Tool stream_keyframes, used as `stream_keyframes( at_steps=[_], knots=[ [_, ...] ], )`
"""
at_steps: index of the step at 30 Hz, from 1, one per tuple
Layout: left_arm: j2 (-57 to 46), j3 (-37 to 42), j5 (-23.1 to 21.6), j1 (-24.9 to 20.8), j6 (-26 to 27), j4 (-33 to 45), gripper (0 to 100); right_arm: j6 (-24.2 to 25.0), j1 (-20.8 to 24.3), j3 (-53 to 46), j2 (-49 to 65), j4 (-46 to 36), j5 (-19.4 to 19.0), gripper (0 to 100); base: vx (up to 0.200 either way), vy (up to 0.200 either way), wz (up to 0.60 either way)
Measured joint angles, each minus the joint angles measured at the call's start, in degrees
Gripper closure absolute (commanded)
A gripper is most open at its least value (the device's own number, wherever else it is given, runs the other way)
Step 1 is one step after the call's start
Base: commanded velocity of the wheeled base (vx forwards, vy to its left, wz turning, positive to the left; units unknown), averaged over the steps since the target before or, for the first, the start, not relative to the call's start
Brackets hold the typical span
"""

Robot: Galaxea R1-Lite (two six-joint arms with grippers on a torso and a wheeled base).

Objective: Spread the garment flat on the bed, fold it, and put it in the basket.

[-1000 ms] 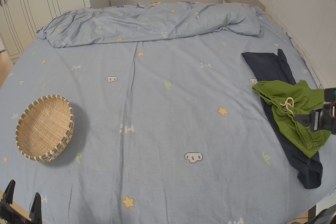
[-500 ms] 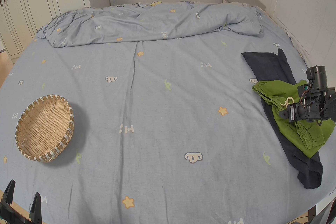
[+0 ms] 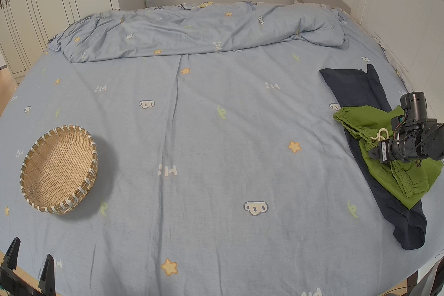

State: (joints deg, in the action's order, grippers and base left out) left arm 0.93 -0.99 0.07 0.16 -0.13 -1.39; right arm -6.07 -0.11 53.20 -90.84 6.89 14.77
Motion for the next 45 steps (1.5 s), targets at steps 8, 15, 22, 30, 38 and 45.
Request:
stream_keyframes(
  at_steps=[8,15,22,30,38,45],
  knots=[
    [0.0,0.0,0.0,0.0,0.0,0.0,0,0.0,0.3,0.1,-2.3,1.2,0.1,0,0.000,0.000,0.00],
    [0.0,0.0,0.0,0.0,0.0,0.0,0,0.1,-0.2,0.8,-5.1,5.1,0.8,100,0.000,0.000,0.00],
    [0.0,0.0,0.0,0.0,0.0,0.0,0,0.2,-0.4,1.3,-8.1,6.8,0.9,100,0.000,0.000,0.00],
    [0.0,0.0,0.0,0.0,0.0,0.0,0,0.4,-0.5,3.8,-9.6,6.4,0.7,100,0.000,0.000,0.00],
    [0.0,0.0,0.0,0.0,0.0,0.0,0,1.8,-0.6,7.4,-6.5,-0.1,0.2,100,0.000,0.000,0.00],
    [0.0,0.0,0.0,0.0,0.0,0.0,0,8.7,2.9,14.1,2.3,-22.3,-4.0,100,0.000,0.000,0.00]
  ],
)
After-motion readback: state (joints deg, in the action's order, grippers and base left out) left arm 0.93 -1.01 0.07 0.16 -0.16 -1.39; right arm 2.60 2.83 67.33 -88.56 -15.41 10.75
